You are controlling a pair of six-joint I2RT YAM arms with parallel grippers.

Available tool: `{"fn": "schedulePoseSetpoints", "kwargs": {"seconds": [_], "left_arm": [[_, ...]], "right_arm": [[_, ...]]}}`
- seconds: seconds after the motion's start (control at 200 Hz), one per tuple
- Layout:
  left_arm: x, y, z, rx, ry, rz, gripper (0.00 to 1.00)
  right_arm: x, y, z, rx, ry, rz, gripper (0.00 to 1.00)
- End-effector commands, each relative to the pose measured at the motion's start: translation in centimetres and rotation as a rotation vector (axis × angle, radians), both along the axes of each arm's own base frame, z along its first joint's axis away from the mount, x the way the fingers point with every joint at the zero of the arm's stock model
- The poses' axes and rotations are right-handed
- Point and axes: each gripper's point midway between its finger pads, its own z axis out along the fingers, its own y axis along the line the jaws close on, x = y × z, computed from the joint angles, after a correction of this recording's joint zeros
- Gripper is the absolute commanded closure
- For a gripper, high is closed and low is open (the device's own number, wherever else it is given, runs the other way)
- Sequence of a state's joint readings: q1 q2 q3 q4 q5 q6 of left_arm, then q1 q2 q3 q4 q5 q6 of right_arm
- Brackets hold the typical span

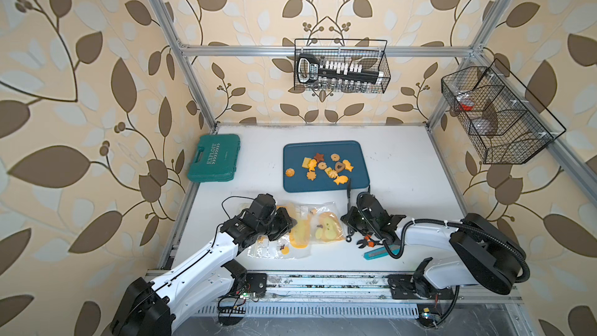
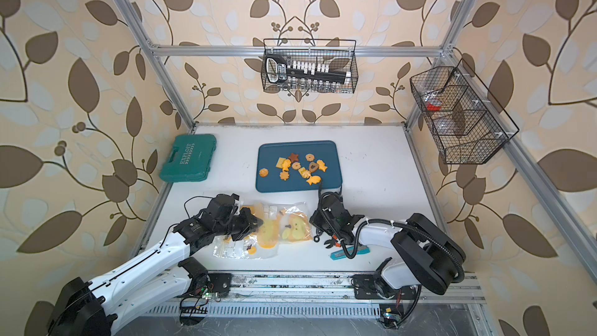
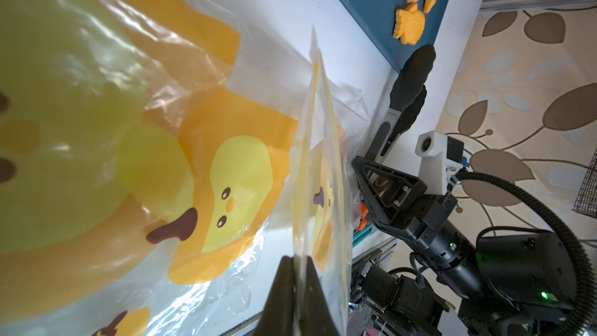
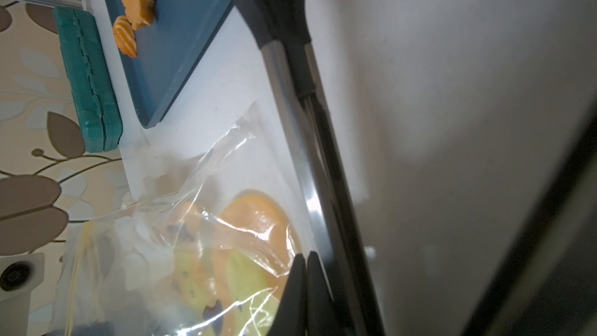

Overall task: Put the cookies into a resealable bag to prevent moisture
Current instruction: Pick up the ziploc bag from the center of the board.

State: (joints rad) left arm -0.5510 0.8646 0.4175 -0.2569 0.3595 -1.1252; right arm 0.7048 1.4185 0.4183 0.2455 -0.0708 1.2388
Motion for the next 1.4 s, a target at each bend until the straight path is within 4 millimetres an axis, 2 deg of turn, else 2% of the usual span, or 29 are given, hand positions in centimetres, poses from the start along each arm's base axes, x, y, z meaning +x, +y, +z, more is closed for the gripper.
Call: {"fn": "schedulePoseSetpoints", "kwargs": {"seconds": [0.0, 0.05, 0.09, 0.12, 0.185, 0.22, 0.265, 0.335, 0.435, 0.535, 0.625, 0.725, 0.85, 0.87, 0.89, 0.945, 1.055, 1.135, 1.22, 1.394], "left_arm": [[0.9, -0.8, 2.5, -0.032, -0.086, -0.022, 0.96], [0.9, -0.8, 2.8, -0.032, -0.103, -0.029, 0.99], [1.1, -0.8, 3.3, -0.027, -0.126, -0.038, 1.0], [1.3, -0.8, 3.9, -0.013, -0.154, -0.051, 1.0], [1.7, -0.1, 5.3, 0.067, -0.202, -0.071, 1.0], [2.1, 0.5, 6.3, 0.122, -0.236, -0.082, 1.0], [2.6, 1.3, 8.0, 0.204, -0.287, -0.097, 1.0], [3.5, 3.0, 10.5, 0.363, -0.348, -0.118, 1.0], [4.5, 5.9, 13.8, 0.616, -0.36, -0.154, 1.0], [5.8, 10.0, 16.9, 0.888, -0.343, -0.103, 1.0], [7.0, 13.3, 18.7, 1.057, -0.291, -0.065, 1.0], [8.5, 16.8, 19.1, 1.145, -0.2, -0.043, 1.0], [9.6, 23.5, 20.2, 1.416, -0.012, 0.071, 1.0], [9.7, 24.3, 20.8, 1.457, 0.01, 0.092, 1.0], [10.5, 24.7, 20.2, 1.491, 0.052, 0.079, 1.0], [12.3, 24.1, 19.0, 1.48, 0.087, 0.035, 1.0], [15.8, 18.7, 14.1, 1.189, 0.065, -0.097, 1.0], [18.0, 16.1, 11.9, 1.04, 0.031, -0.115, 1.0], [19.5, 14.9, 11.3, 0.957, 0.027, -0.07, 1.0], [22.0, 12.4, 11.5, 0.799, -0.066, 0.007, 1.0]], "right_arm": [[-0.2, -0.7, -0.2, -0.018, 0.007, -0.031, 1.0], [0.0, -0.4, 0.3, -0.009, -0.019, -0.013, 0.99], [0.2, 0.2, 1.2, 0.01, -0.061, 0.017, 0.93], [0.5, 0.7, 2.1, 0.02, -0.106, 0.051, 0.83], [1.1, 1.4, 4.4, 0.015, -0.211, 0.11, 0.48], [1.4, 1.5, 5.8, -0.004, -0.275, 0.141, 0.34], [1.8, 1.2, 7.5, -0.041, -0.342, 0.153, 0.22], [2.4, -0.2, 9.7, -0.117, -0.439, 0.137, 0.1], [3.2, -2.4, 12.4, -0.218, -0.549, 0.086, 0.02], [4.0, -3.7, 13.5, -0.339, -0.605, 0.083, 0.0], [4.6, -4.5, 12.8, -0.458, -0.57, 0.095, 0.0], [4.7, -4.9, 11.7, -0.538, -0.515, 0.126, 0.01], [4.3, -5.3, 11.3, -0.557, -0.486, 0.138, 0.01], [4.3, -5.6, 11.1, -0.569, -0.476, 0.13, 0.01], [4.2, -6.0, 10.9, -0.579, -0.465, 0.119, 0.01], [4.0, -6.9, 10.3, -0.605, -0.427, 0.095, 0.02], [3.5, -8.0, 8.6, -0.638, -0.351, 0.084, 0.02], [3.0, -8.1, 7.6, -0.639, -0.321, 0.093, 0.02], [2.6, -7.9, 6.9, -0.621, -0.301, 0.108, 0.01], [1.9, -7.9, 6.5, -0.599, -0.29, 0.126, 0.0]]}}
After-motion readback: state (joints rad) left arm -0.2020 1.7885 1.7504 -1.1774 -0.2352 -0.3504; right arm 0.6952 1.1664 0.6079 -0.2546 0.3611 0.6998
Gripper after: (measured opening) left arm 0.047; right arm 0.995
